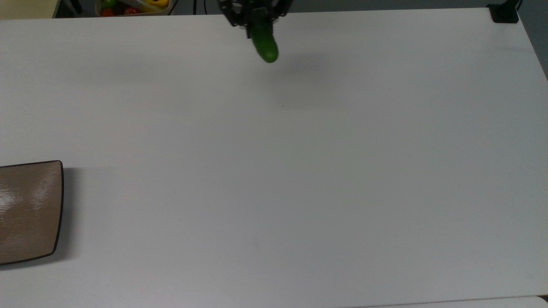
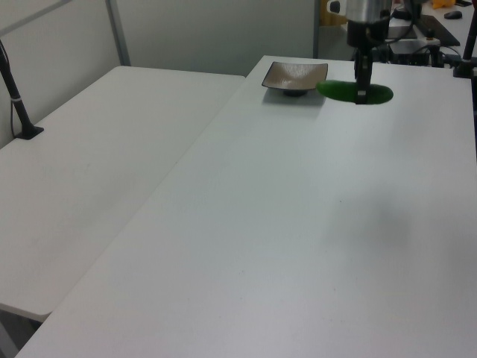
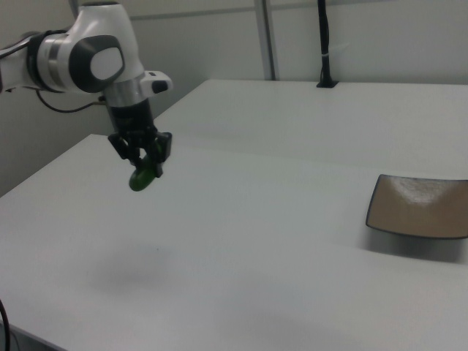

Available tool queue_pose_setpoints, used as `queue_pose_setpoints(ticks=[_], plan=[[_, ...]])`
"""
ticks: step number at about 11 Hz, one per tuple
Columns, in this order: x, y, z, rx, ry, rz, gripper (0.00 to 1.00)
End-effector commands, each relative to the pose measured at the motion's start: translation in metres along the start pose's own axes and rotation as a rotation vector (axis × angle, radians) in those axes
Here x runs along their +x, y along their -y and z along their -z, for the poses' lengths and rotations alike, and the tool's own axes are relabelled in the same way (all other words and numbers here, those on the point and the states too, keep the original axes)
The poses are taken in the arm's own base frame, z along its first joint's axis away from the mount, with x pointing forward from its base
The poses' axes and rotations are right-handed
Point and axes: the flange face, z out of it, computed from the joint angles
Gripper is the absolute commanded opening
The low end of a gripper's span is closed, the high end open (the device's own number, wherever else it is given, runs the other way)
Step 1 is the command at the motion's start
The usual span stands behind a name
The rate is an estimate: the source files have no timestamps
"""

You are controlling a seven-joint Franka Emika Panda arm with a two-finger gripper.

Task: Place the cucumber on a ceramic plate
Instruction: 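Lift the cucumber and carry it toward the brown ceramic plate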

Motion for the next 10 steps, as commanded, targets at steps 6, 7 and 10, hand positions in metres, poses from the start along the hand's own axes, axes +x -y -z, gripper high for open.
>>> queue_pose_setpoints(ticks=[6, 7, 10], plan=[[0.042, -0.2, -0.039, -0.128, -0.235, 0.004, 0.06], [0.047, -0.22, -0.048, -0.16, -0.284, -0.022, 0.06], [0.056, -0.292, -0.06, -0.208, -0.402, -0.132, 0.06]])
